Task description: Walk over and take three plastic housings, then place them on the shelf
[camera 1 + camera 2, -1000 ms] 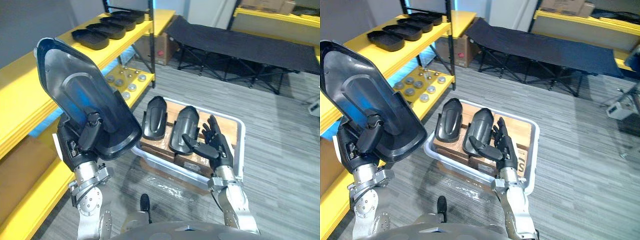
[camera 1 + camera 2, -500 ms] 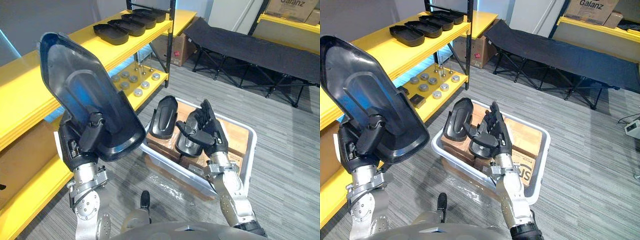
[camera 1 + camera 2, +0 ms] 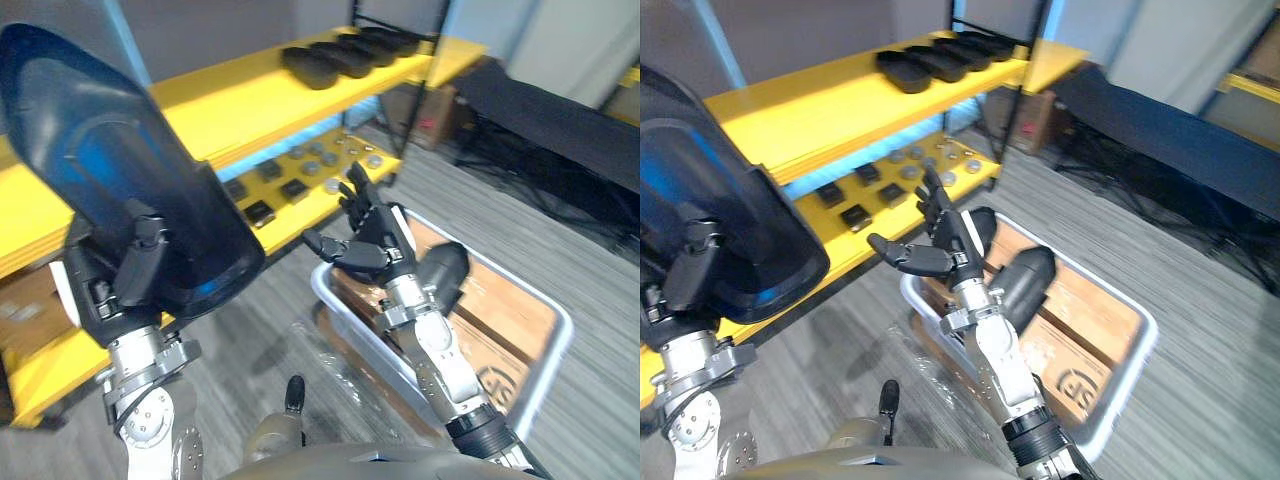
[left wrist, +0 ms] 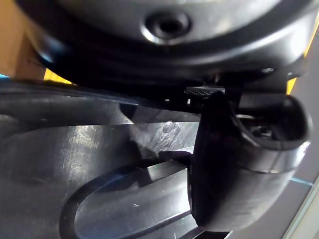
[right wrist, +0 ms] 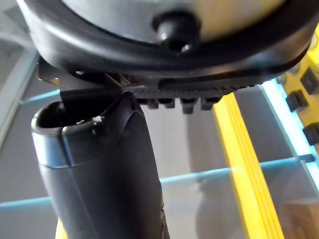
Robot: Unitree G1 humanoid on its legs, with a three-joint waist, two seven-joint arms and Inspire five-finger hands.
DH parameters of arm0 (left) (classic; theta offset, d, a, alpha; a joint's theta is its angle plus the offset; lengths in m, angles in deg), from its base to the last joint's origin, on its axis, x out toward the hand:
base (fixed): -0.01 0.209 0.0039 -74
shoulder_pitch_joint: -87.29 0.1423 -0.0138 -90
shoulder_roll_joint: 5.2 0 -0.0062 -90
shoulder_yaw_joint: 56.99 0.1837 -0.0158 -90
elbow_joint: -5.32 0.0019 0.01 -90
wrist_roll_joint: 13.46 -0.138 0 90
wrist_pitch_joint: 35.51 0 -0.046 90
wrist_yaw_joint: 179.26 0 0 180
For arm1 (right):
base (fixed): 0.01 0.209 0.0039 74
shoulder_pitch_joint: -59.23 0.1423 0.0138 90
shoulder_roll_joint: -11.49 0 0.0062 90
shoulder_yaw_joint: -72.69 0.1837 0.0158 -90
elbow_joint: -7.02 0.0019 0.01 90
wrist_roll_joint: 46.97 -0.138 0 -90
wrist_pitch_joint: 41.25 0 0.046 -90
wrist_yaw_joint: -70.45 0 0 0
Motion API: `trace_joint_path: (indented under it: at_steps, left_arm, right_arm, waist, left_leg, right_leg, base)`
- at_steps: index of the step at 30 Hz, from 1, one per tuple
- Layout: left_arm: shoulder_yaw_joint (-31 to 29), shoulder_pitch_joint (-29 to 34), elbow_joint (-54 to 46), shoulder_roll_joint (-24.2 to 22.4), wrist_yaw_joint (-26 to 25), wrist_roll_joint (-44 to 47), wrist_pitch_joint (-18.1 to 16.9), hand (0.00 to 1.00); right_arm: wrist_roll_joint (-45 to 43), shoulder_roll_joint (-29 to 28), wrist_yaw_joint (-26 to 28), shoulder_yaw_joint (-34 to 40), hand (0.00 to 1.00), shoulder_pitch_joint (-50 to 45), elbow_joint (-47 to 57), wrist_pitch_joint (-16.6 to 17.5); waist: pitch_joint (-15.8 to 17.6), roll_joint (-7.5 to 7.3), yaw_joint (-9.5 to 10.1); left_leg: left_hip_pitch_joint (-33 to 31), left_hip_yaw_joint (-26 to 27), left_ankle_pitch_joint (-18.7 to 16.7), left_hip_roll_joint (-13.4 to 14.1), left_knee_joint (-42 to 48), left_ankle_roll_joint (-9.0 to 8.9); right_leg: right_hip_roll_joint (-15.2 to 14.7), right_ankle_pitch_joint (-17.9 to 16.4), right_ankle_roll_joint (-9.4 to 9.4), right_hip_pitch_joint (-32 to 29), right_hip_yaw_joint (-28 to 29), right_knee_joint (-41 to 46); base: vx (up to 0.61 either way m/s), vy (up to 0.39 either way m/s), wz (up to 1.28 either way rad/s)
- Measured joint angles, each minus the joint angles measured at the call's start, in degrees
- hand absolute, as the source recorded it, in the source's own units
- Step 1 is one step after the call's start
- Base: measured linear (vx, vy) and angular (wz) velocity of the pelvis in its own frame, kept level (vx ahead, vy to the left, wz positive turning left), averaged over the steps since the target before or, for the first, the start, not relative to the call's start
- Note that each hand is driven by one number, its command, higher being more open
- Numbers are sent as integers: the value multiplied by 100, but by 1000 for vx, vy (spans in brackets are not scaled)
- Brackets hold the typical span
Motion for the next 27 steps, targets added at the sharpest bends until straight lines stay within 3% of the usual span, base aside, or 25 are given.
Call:
trace_joint_path:
  at_steps: [2,3,4,5,6,9,11,12,13,16,18,19,20,23,27]
  left_arm:
    - [171,23,137,10,256,37,1,0]
    - [178,22,172,36,280,67,1,0]
    - [123,29,196,54,320,124,2,0]
    - [57,46,198,63,358,132,3,0]
    - [-24,67,211,88,418,150,2,0]
    - [-19,18,230,178,709,180,11,0]
    - [131,27,238,221,917,178,59,0]
    - [217,26,238,249,1017,179,103,0]
    - [302,12,241,336,1037,180,128,0]
    - [534,-107,243,560,1026,192,130,0]
    - [635,-175,254,675,1005,269,140,0]
    - [651,-187,303,688,983,357,141,0]
    - [660,-188,349,641,910,406,141,0]
    - [726,-143,511,528,817,483,176,0]
    - [766,-18,549,544,805,561,263,0]
  right_arm:
    - [76,223,-91,353,100,-45,2,-9]
    - [107,218,-88,405,100,-59,0,-7]
    - [138,139,-72,444,100,-76,-4,7]
    - [160,84,-64,437,100,-112,-3,9]
    - [160,13,-18,440,100,-223,6,28]
    - [162,-72,2,428,100,-364,53,26]
    - [165,-64,27,442,100,-454,53,26]
    - [170,-56,50,438,100,-490,53,26]
    - [169,-115,81,422,100,-516,59,38]
    - [167,-196,150,425,100,-744,308,127]
    - [185,-194,210,430,100,-887,477,141]
    - [239,-177,234,429,100,-908,497,140]
    - [300,-165,242,431,100,-893,503,141]
    - [322,-25,235,428,100,-972,505,140]
    - [303,26,237,449,100,-1009,588,153]
  waist:
    - [56,131,44]
    - [81,60,48]
    - [165,-76,84]
    - [216,-60,148]
    - [184,-18,122]
    - [243,-179,88]
    - [259,-177,58]
    - [323,-126,-4]
    - [372,-107,-121]
    - [400,-112,-336]
    - [401,-213,-364]
    - [408,-236,-337]
    - [464,-167,-314]
    - [592,101,-319]
    - [685,-20,-328]
  left_leg:
    - [-62,118,-17,-72,52,-359]
    - [-96,243,-204,-105,69,-606]
    - [-163,365,-252,-133,363,-435]
    - [-165,331,-154,-63,915,-232]
    - [5,243,-129,-50,901,-333]
    - [15,259,-20,-206,698,-236]
    - [77,272,-54,-250,644,-168]
    - [243,255,-112,-241,551,-145]
    - [382,189,-159,-248,440,-157]
    - [335,-115,-106,-352,347,-334]
    - [177,-287,-30,-484,343,-443]
    - [84,-349,32,-517,337,-530]
    - [19,-404,92,-502,313,-581]
    - [18,-648,419,-361,84,-708]
    - [10,-725,509,-270,59,-767]
  right_leg:
    - [-27,-202,-6,132,-111,101]
    - [-137,-263,-54,128,-122,28]
    - [-311,-283,16,110,-140,12]
    - [-396,-284,29,100,-68,53]
    - [-343,-250,132,106,42,100]
    - [-525,-118,193,-27,218,242]
    - [-755,-98,133,-311,532,859]
    - [-900,-89,-95,-520,933,1460]
    - [-941,-222,-372,-694,1477,1824]
    - [-747,-341,-189,-996,2315,1620]
    - [-696,-326,-152,-1133,2382,1279]
    - [-687,-485,-9,-1154,2381,1164]
    - [-640,-553,181,-1158,2376,1088]
    - [-454,-544,131,-1189,2204,1106]
    - [-381,-608,38,-1281,2179,1263]
  base:
    - [-42,62,122]
    - [-31,82,60]
    - [-9,87,9]
    - [64,31,-12]
    - [80,22,-9]
    - [63,102,-1]
    - [20,115,-5]
    - [-1,119,3]
    - [-18,101,11]
    - [-24,31,53]
    - [-30,-58,65]
    - [-68,-127,47]
    - [-93,-158,33]
    - [-72,-102,25]
    - [-9,-89,0]
